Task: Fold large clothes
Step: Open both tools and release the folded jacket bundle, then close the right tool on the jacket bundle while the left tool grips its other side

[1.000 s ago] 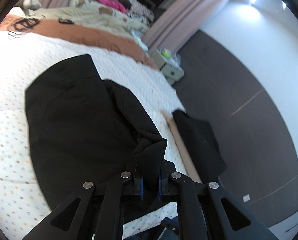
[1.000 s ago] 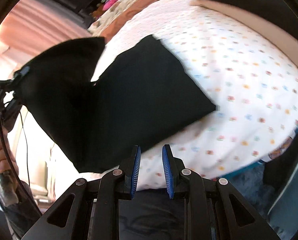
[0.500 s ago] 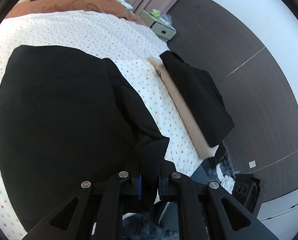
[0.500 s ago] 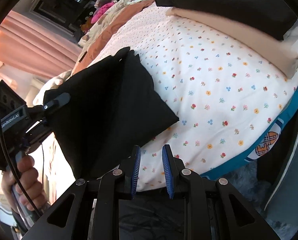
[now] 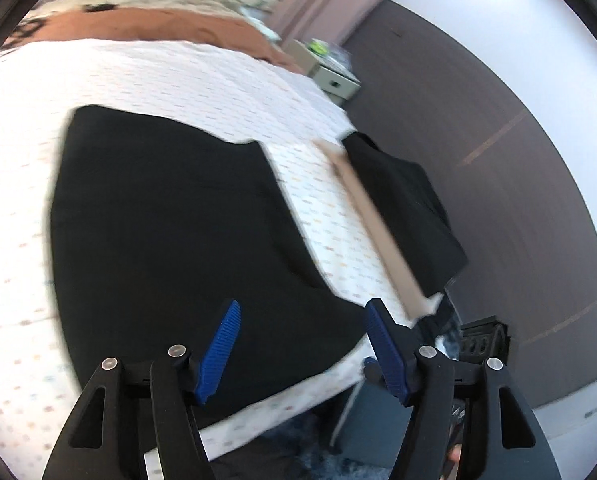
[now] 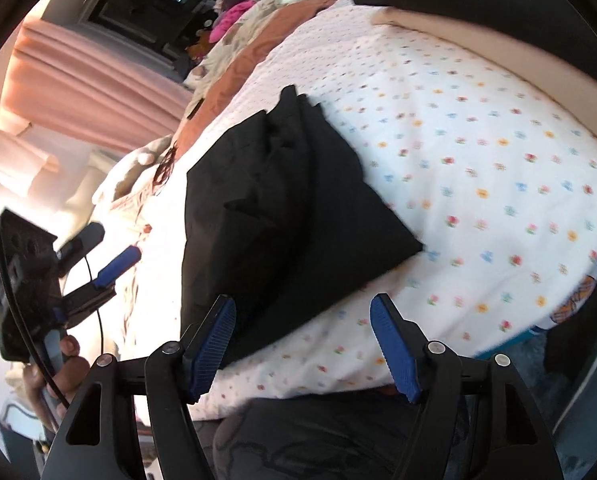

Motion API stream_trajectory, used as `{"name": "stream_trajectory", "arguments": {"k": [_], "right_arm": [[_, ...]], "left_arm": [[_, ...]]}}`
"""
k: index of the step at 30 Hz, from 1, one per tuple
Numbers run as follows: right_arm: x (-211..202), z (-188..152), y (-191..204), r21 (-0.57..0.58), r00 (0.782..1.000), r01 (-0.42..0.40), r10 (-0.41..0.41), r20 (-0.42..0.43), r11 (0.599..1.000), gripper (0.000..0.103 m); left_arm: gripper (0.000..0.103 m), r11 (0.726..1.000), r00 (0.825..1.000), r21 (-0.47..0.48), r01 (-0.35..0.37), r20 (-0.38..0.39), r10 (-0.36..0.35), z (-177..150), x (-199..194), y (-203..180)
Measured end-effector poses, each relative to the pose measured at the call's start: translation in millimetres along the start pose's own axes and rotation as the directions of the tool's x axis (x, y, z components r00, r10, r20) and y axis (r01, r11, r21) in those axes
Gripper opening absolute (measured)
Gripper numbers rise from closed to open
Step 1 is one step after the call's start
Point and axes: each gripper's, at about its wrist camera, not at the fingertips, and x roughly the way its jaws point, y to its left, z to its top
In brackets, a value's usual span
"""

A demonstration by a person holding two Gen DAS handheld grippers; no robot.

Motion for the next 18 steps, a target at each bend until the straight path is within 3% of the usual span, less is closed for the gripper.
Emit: {"name": "stream_trajectory", "arguments": {"k": [8, 10, 11, 12, 15, 18], "right_arm": [[31, 22, 19, 0.013, 1.0, -0.015, 0.015, 0.005, 1.0, 0.069], [35, 26, 23, 0.004, 1.0, -0.006, 0.006, 0.013, 1.0, 0.056], [38, 28, 24, 0.004, 1.0, -0.008, 0.008, 0.011, 1.0, 0.035], [40, 29, 23, 0.006, 1.0, -0.007, 0.007, 0.011, 1.0, 0.027], [39, 30, 18, 0.013, 0.999, -0.026, 0.026, 0.031, 1.0, 0.015], [35, 26, 6, 0.038, 0.998, -0.029, 0.027, 0.049, 0.999, 0.012]], "left_arm": [[0.066, 0.98, 0.987, -0.13, -0.151, 0.041, 0.157, -14, -42, 73], [0.066, 0.971, 0.982, -0.159, -0.178, 0.039, 0.186, -21, -49, 90], [0.066, 0.966, 0.979, -0.174, -0.19, 0.036, 0.199, -25, -52, 96], [0.066, 0.962, 0.977, -0.186, -0.2, 0.032, 0.209, -27, -53, 102], [0.066, 0.952, 0.973, -0.208, -0.222, 0.016, 0.23, -34, -51, 115], [0.066, 0.947, 0.972, -0.221, -0.232, -0.01, 0.235, -41, -43, 123]]}}
